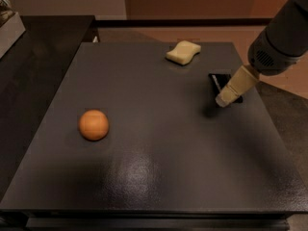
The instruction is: Move rxbar chocolate near orange
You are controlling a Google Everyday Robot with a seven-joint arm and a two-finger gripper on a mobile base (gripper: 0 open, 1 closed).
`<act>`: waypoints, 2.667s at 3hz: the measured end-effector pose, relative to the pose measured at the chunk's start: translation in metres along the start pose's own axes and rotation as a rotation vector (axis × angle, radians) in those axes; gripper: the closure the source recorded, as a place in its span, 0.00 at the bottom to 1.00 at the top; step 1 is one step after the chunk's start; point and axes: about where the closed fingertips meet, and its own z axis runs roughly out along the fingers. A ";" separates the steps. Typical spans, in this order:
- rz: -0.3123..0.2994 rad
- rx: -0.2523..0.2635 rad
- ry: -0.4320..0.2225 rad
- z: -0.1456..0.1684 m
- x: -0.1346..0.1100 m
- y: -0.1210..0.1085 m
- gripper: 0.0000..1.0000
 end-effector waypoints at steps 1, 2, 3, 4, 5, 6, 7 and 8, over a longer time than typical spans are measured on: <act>0.118 0.045 0.008 0.023 -0.012 -0.010 0.00; 0.208 0.072 0.033 0.044 -0.026 -0.016 0.00; 0.268 0.081 0.066 0.063 -0.035 -0.022 0.00; 0.314 0.066 0.103 0.082 -0.038 -0.028 0.00; 0.339 0.044 0.130 0.096 -0.037 -0.030 0.00; 0.359 0.021 0.150 0.106 -0.035 -0.033 0.00; 0.382 -0.006 0.155 0.110 -0.030 -0.037 0.18; 0.393 -0.033 0.145 0.110 -0.030 -0.039 0.40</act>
Offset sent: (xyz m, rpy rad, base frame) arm 0.0706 0.0175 -0.0481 0.0076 0.0164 -0.3493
